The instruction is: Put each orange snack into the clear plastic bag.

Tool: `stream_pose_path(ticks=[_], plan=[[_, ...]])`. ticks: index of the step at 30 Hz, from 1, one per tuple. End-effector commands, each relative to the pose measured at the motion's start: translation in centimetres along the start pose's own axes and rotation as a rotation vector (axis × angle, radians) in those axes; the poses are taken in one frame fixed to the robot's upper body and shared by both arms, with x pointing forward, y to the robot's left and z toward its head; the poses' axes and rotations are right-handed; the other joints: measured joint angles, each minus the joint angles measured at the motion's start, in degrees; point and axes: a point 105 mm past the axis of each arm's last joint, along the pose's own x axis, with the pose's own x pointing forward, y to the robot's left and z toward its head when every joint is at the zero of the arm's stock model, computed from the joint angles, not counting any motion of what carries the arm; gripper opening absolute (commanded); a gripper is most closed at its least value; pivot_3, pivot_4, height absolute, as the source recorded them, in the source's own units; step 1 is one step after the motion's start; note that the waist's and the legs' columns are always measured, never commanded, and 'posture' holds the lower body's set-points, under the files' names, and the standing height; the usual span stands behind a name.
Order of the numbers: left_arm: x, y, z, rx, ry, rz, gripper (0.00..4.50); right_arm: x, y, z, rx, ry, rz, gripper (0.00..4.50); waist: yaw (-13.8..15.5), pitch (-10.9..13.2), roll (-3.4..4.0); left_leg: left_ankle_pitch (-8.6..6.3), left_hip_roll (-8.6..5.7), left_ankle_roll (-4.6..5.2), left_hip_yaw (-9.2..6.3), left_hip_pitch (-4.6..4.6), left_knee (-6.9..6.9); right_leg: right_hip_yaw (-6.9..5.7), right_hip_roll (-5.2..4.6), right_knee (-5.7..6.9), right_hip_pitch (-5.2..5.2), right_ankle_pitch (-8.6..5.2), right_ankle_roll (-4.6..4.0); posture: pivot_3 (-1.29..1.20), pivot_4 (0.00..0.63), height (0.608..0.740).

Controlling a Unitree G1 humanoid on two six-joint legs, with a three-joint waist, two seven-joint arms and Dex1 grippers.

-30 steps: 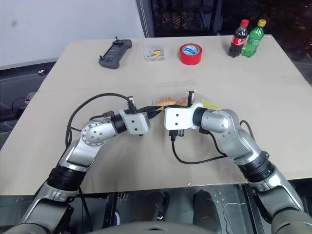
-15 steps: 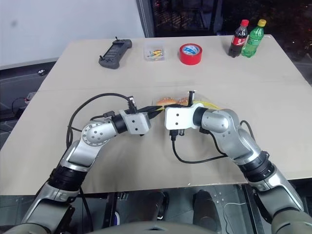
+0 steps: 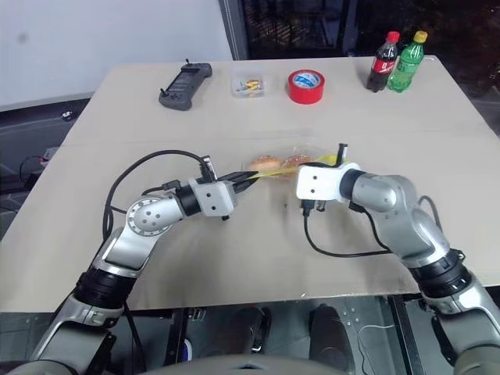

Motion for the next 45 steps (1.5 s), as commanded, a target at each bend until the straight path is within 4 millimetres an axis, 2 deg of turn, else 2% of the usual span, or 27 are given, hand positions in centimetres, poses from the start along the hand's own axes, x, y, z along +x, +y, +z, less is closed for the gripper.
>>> stream_pose_path(ticks=[1,9,14,16,19,24,26,31,34,35,36,37,38,42,44,45], plan=[[-0.9,1.9,0.6,0.018,-0.018,0.079,0.0,-1.8,-2.9,-2.6,0.002,0.129,-0.139,0.04,-0.1,0.0,0.0,0.0,0.0,0.0,0.0,0.0,0.0,0.0,0.0,0.0,0.0,0.0,0.0,0.0,0.15,0.74],[-0.4,3.1,0.2,-0.029,-0.012,0.132,0.0,-3.1,-4.4,-4.3,-0.004,0.218,-0.2,0.04,0.0,0.0,0.0,0.0,0.01,0.0,0.01,0.01,-0.01,0.0,-0.01,0.0,0.0,0.0,0.0,0.0,0.15,0.74],[0.8,5.0,-0.4,-0.067,-0.005,0.183,0.0,-3.5,-6.3,-5.4,-0.014,0.272,-0.276,0.04,0.0,0.0,-0.01,0.0,0.01,0.0,0.02,0.0,0.0,-0.01,-0.01,0.01,0.0,0.0,0.0,0.0,0.15,0.74],[1.7,6.4,-1.1,-0.082,0.01,0.231,0.0,-3.4,-8.0,-6.0,-0.056,0.307,-0.341,0.04,-0.1,0.0,0.0,0.0,0.01,0.0,0.02,0.0,0.0,0.0,0.0,0.02,0.0,0.0,0.0,0.0,0.15,0.74],[2.8,8.6,-1.8,-0.084,0.024,0.281,0.0,-3.4,-10.9,-5.9,-0.103,0.316,-0.447,0.04,-0.1,0.0,-0.03,0.01,-0.01,0.0,0.04,-0.02,0.05,0.0,-0.01,0.06,-0.01,0.0,0.0,0.0,0.15,0.74],[3.7,11.6,-1.3,-0.078,-0.025,0.331,0.0,-4.1,-12.7,-4.7,-0.085,0.246,-0.495,0.04,-0.1,0.0,-0.03,0.0,0.0,0.0,0.01,-0.08,0.0,-0.02,-0.01,-0.08,-0.03,0.0,0.01,0.0,0.15,0.74],[3.5,11.0,-0.8,-0.082,-0.057,0.285,0.0,-4.6,-11.7,-3.9,-0.057,0.188,-0.446,0.04,-0.3,0.0,-0.03,0.0,-0.03,0.01,0.03,-0.23,-0.04,0.01,-0.06,-0.17,-0.17,0.0,0.01,0.0,0.15,0.74],[2.4,6.6,-0.2,-0.059,-0.085,0.125,0.0,-5.4,-6.8,-2.1,-0.022,0.1,-0.269,0.04,-0.8,0.0,0.0,-0.02,-0.04,0.04,0.0,-0.61,-0.06,-0.01,-0.09,-0.11,-0.61,0.0,0.0,0.0,0.15,0.74],[1.1,2.9,0.2,-0.113,-0.09,0.016,0.0,-5.7,-2.3,-1.2,0.068,0.051,-0.089,0.04,-1.2,0.0,0.0,-0.02,-0.08,0.04,0.0,-1.12,0.36,-0.01,-0.1,0.17,-1.09,0.01,0.0,0.0,0.15,0.74],[0.6,1.7,0.3,-0.151,-0.088,-0.021,0.37,-6.0,-0.8,-1.1,0.102,0.045,-0.021,0.01,-1.3,0.0,0.02,-0.02,-0.08,0.04,0.01,-1.09,0.44,-0.01,-0.09,0.24,-1.06,0.01,0.0,0.0,0.15,0.74],[0.0,0.6,0.4,-0.206,-0.086,-0.066,0.81,-6.4,0.8,-0.9,0.146,0.037,0.063,0.52,-1.3,0.0,0.06,-0.02,-0.06,0.04,0.02,-1.0,0.46,0.02,-0.08,0.31,-0.99,0.01,0.0,0.0,0.15,0.74],[-0.5,0.0,0.5,-0.253,-0.084,-0.091,1.0,-6.7,1.8,-0.8,0.174,0.033,0.113,0.66,-1.2,0.0,0.07,-0.02,-0.06,0.05,0.02,-0.97,0.49,0.03,-0.07,0.34,-0.97,0.01,0.0,0.0,0.15,0.74],[-0.9,-0.3,0.6,-0.332,-0.079,-0.106,1.39,-7.0,2.3,-0.8,0.212,0.025,0.131,0.93,-1.2,0.0,0.07,-0.02,-0.05,0.04,0.01,-0.97,0.56,0.02,-0.05,0.38,-0.93,0.02,0.0,0.0,0.15,0.74],[-3.2,-1.1,0.5,-0.55,-0.044,-0.189,3.42,-8.3,3.4,-1.6,0.366,0.03,0.147,2.92,-0.6,0.0,0.08,-0.17,-0.02,0.29,-0.01,-0.72,0.73,-0.03,0.03,0.34,-0.54,0.17,0.07,0.0,0.15,0.74],[-4.8,-1.2,0.2,-0.633,-0.019,-0.21,4.29,-9.4,3.6,-2.3,0.448,0.04,0.133,3.85,-0.2,0.0,0.08,-0.23,0.01,0.35,0.0,-0.1,0.64,-0.02,0.06,0.21,0.08,0.16,0.08,0.0,0.15,0.74],[-5.8,-1.2,0.0,-0.669,0.003,-0.218,4.5,-10.1,3.4,-2.7,0.515,0.034,0.109,4.28,0.0,0.1,0.1,-0.25,0.03,0.37,0.0,0.11,0.56,-0.02,0.07,0.15,0.28,0.15,0.08,0.0,0.15,0.74]])
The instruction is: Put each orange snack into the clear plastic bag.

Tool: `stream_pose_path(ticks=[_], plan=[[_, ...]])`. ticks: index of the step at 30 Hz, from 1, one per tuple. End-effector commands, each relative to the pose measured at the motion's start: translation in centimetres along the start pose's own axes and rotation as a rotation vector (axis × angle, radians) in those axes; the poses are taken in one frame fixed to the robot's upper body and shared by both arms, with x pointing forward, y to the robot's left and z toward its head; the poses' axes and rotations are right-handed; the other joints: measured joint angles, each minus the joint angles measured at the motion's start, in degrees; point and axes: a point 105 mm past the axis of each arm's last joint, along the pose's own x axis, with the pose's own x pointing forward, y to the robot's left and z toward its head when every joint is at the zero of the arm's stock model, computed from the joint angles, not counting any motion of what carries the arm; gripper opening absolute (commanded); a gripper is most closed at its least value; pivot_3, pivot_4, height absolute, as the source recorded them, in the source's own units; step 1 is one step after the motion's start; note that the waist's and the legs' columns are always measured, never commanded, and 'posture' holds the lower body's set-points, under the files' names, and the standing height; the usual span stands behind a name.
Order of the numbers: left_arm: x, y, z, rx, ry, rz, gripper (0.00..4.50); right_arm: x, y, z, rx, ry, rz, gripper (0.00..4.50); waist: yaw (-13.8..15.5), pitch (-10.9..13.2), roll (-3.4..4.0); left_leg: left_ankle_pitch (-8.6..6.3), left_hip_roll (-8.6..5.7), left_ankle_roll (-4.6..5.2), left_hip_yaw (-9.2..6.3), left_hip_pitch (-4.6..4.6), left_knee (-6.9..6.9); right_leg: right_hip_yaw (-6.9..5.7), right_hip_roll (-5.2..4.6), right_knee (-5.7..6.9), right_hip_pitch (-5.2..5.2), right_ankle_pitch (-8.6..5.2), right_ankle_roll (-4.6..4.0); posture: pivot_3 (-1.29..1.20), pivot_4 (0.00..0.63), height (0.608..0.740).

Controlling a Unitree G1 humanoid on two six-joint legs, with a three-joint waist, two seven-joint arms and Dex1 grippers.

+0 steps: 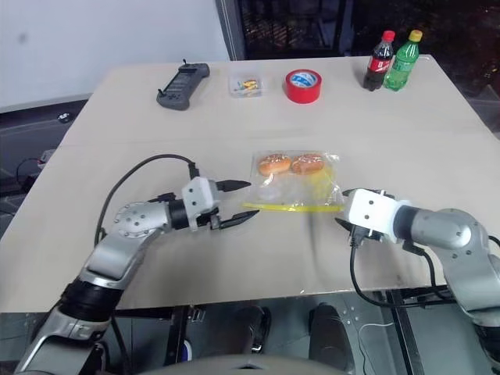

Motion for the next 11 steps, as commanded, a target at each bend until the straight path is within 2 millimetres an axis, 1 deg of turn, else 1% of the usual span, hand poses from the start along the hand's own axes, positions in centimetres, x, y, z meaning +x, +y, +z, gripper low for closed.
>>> stream_pose_path(ticks=[1,4,7,9,11], plan=[[-3.0,0.1,0.6,-0.103,0.008,-0.001,4.5,-2.7,-1.0,0.2,0.134,-0.062,-0.071,4.4,0.2,0.0,0.03,-0.01,0.01,0.01,-0.01,0.02,-0.06,0.0,0.0,-0.02,0.0,-0.01,0.0,0.0,0.15,0.74],[-5.2,0.6,0.2,-0.171,0.045,0.034,4.5,-4.7,-1.7,-0.4,0.202,-0.063,-0.126,4.4,0.4,0.0,0.07,0.0,0.03,0.01,-0.01,0.03,-0.12,-0.01,0.02,-0.07,0.0,0.0,-0.01,0.0,0.15,0.74],[-6.7,0.5,-0.1,-0.205,0.075,0.035,4.5,-5.9,-1.8,-0.8,0.248,-0.064,-0.146,4.4,0.7,0.0,0.07,-0.01,0.03,0.0,0.0,0.04,-0.12,0.0,0.0,-0.12,0.02,0.0,-0.01,0.0,0.15,0.74],[-7.3,0.7,-0.2,-0.226,0.08,0.043,4.5,-6.3,-1.9,-0.9,0.263,-0.07,-0.151,4.4,0.8,0.0,0.07,-0.01,0.04,0.0,0.01,0.04,-0.13,-0.01,-0.01,-0.12,0.02,0.0,-0.01,0.0,0.15,0.74],[-7.3,0.8,-0.1,-0.227,0.079,0.041,4.5,-6.4,-1.8,-1.0,0.269,-0.07,-0.15,4.4,0.8,0.0,0.08,-0.01,0.04,0.0,0.02,0.04,-0.16,0.0,-0.03,-0.12,0.02,0.0,-0.01,0.0,0.15,0.74]])
